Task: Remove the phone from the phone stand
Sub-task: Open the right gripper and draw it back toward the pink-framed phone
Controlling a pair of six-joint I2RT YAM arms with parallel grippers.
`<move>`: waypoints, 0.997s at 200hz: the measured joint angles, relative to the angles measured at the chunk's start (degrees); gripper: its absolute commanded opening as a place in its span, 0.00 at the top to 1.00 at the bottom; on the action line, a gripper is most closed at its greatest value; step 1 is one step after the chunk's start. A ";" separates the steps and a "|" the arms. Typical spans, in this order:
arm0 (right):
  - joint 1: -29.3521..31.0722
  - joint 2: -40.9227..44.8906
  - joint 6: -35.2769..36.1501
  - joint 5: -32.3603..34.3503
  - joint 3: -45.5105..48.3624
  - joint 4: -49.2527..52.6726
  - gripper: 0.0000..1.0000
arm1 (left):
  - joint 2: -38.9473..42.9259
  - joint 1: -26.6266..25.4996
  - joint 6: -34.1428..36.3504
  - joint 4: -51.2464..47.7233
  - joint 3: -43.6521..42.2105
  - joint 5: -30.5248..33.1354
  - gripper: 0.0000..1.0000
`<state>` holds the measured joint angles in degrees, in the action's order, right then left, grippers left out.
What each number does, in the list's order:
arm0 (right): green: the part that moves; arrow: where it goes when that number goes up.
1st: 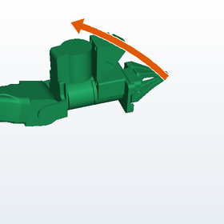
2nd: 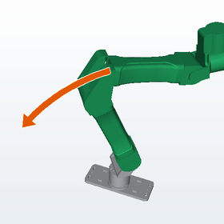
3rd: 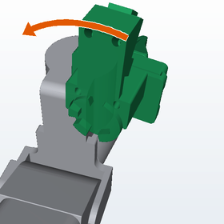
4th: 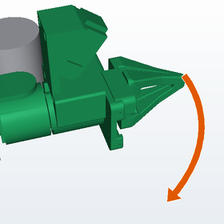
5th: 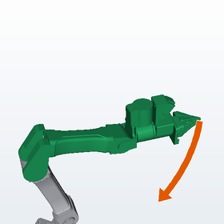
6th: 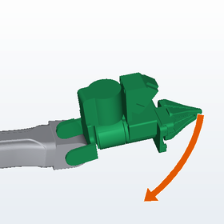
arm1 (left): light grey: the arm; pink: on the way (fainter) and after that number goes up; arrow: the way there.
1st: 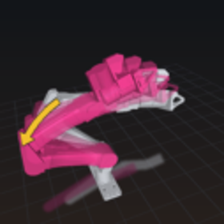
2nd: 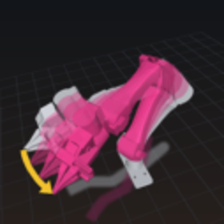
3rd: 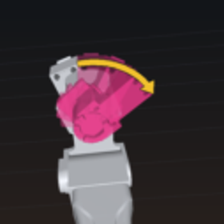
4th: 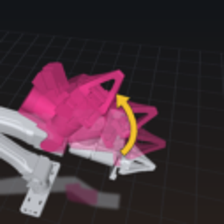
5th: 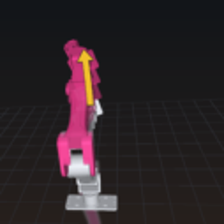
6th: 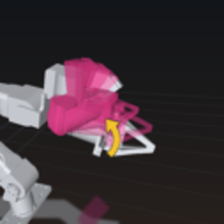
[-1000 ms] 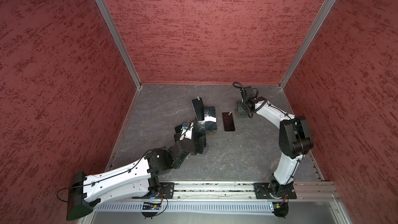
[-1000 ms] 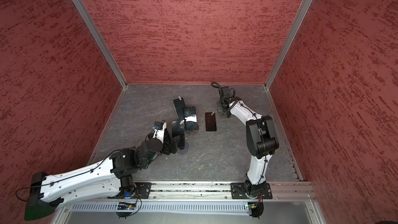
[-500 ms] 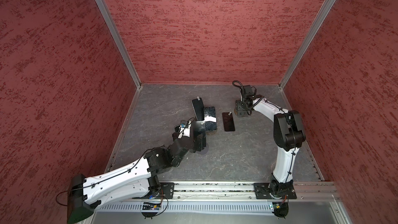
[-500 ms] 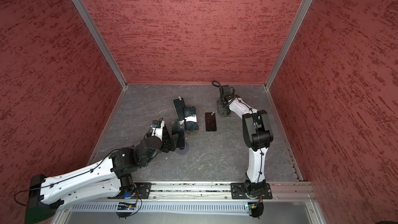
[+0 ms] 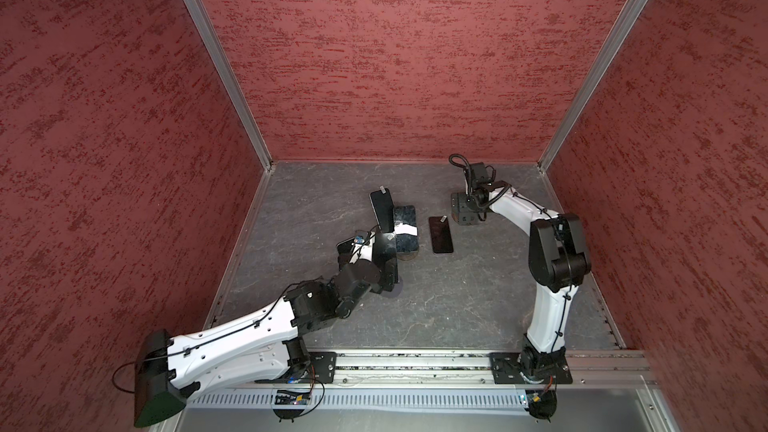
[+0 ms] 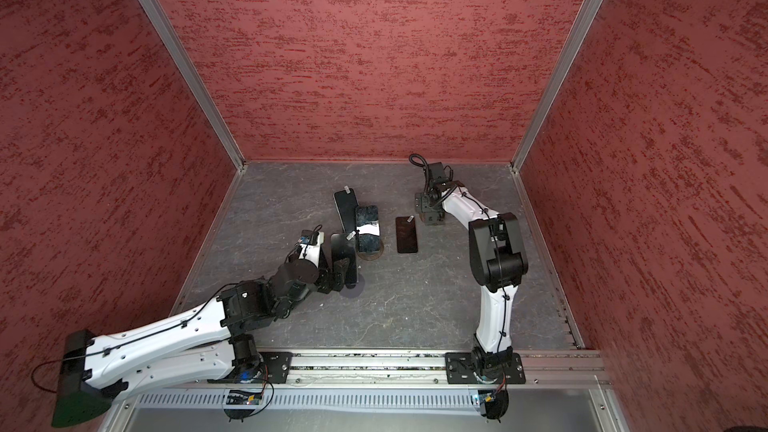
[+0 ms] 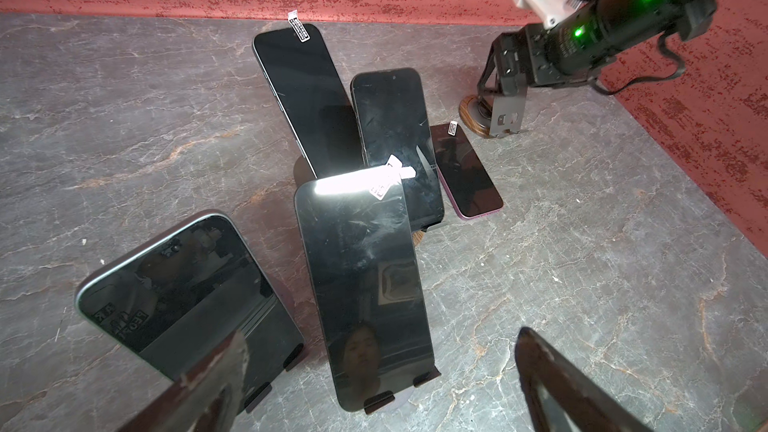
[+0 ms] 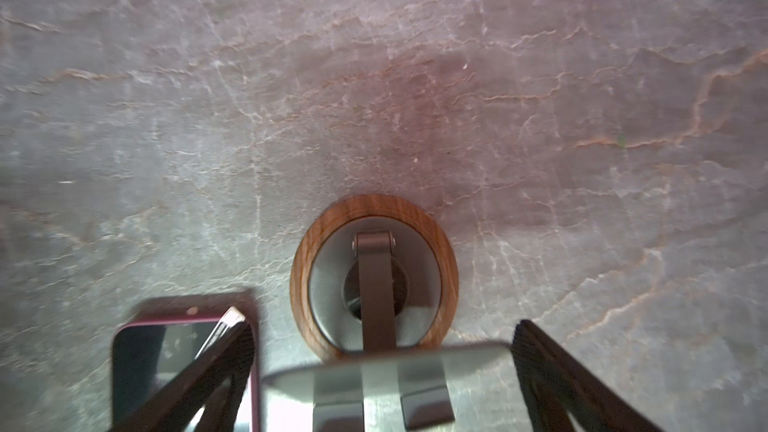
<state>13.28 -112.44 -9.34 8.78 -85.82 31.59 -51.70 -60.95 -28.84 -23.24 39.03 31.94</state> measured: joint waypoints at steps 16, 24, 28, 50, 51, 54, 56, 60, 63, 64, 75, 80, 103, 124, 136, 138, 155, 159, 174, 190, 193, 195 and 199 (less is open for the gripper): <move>0.00 3.08 -0.76 0.00 0.81 -0.15 0.01 | 0.09 0.00 0.00 0.00 0.00 0.00 0.00; 0.00 4.98 -1.20 0.02 1.70 -0.17 0.01 | 0.11 0.02 0.00 0.00 0.00 -0.02 0.00; 0.02 6.12 -1.42 0.07 2.34 -0.26 0.01 | 0.11 0.04 -0.02 0.00 0.00 -0.02 0.00; 0.20 11.39 -2.51 0.37 6.19 -0.42 0.01 | 0.00 0.04 -0.02 0.02 0.00 -0.17 0.00; 0.20 11.52 -2.54 0.37 6.29 -0.42 0.01 | -0.02 0.04 -0.02 0.02 0.00 -0.17 0.00; 0.24 12.20 -2.71 0.44 6.84 -0.42 0.01 | -0.09 0.04 -0.02 0.02 0.00 -0.20 0.00; 0.31 12.59 -2.80 0.44 7.26 -0.46 0.01 | -0.13 0.04 -0.02 0.02 0.00 -0.20 0.00; 0.44 13.46 -2.99 0.48 8.02 -0.37 0.01 | -0.24 0.04 -0.02 0.02 0.00 -0.22 0.00; 0.48 13.99 -3.17 0.50 8.57 -0.42 0.01 | -0.37 0.07 -0.02 0.00 0.00 -0.24 0.00; 0.50 14.25 -3.23 0.50 8.81 -0.42 0.01 | -0.39 0.07 -0.02 0.00 0.00 -0.26 0.00; 0.79 16.24 -3.82 0.59 10.86 -0.42 0.01 | -0.87 0.09 -0.02 -0.02 0.00 -0.37 0.00; 0.92 17.07 -4.09 0.61 11.72 -0.28 0.01 | -1.14 0.11 -0.02 -0.13 0.04 -0.39 0.00; 2.34 20.57 -5.20 0.70 15.19 -0.04 0.01 | -1.95 0.15 -0.02 -0.35 0.39 -0.42 0.00; 4.33 23.65 -6.12 0.63 18.18 -0.04 0.01 | -2.21 0.20 0.00 -0.35 0.63 -0.39 0.00; 5.53 25.29 -6.64 0.59 19.93 0.00 0.01 | -2.25 0.20 0.00 -0.33 0.74 -0.42 0.00; 5.73 25.55 -6.73 0.57 20.22 0.04 0.01 | -2.25 0.20 0.00 -0.31 0.74 -0.42 0.00; 7.45 27.39 -7.48 0.46 22.53 0.09 0.01 | -2.25 0.20 0.00 -0.33 0.76 -0.39 0.00; 7.76 27.69 -7.65 0.44 22.93 0.13 0.01 | -2.25 0.20 0.00 -0.33 0.76 -0.39 0.00; 9.33 29.20 -8.55 0.28 25.05 0.09 0.01 | -2.25 0.26 0.00 -0.33 0.76 -0.37 0.00; 10.78 30.95 -9.55 -0.15 27.02 -0.02 0.01 | -2.25 0.46 0.02 -0.28 0.76 -0.37 0.00; 11.02 31.23 -9.73 -0.24 27.30 -0.02 0.01 | -2.25 0.50 0.02 -0.28 0.76 -0.37 0.00; 11.21 31.45 -9.84 -0.28 27.54 -0.02 0.01 | -2.25 0.55 0.02 -0.28 0.76 -0.37 0.00; 11.58 31.82 -10.08 -0.39 27.91 -0.04 0.01 | -2.25 0.63 0.02 -0.26 0.76 -0.37 0.00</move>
<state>24.86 -80.62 -19.42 8.38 -57.91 31.55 -53.95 -60.31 -28.82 -23.51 39.79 31.57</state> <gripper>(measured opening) 0.987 0.996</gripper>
